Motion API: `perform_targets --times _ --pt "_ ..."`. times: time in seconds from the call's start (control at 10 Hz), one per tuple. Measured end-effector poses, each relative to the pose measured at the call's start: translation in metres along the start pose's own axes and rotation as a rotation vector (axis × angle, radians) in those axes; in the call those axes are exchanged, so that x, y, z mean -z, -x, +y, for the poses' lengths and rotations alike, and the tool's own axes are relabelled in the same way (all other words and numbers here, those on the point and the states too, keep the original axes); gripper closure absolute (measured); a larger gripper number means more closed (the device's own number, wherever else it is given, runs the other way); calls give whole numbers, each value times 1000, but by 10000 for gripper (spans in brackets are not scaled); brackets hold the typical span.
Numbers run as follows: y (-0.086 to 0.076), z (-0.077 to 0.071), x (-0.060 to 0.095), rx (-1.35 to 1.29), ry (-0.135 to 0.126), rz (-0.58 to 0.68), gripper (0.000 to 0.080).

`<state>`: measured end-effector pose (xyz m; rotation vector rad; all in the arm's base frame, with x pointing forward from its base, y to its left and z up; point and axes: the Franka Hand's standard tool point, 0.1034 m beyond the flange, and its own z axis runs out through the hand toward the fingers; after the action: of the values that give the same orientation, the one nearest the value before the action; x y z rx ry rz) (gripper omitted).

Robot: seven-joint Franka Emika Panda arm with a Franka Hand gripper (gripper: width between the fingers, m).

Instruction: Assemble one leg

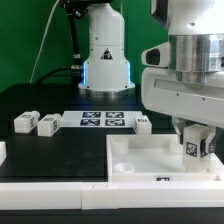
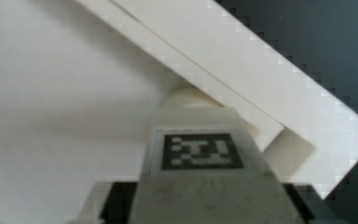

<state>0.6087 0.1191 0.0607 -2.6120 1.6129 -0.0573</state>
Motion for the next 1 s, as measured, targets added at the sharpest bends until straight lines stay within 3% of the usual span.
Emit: perform_targets --times 0.4,0.7,0.8,0.9,1.0 --pt "-2 -4 -1 -399 -12 -5 509" --pt "-1 -4 -1 -415 -13 -12 509" --pt "-1 -4 -1 -371 -13 -11 325" --pt "-1 -4 -1 -323 -14 -11 211" --pt "-2 -4 -1 -179 -15 -9 211"
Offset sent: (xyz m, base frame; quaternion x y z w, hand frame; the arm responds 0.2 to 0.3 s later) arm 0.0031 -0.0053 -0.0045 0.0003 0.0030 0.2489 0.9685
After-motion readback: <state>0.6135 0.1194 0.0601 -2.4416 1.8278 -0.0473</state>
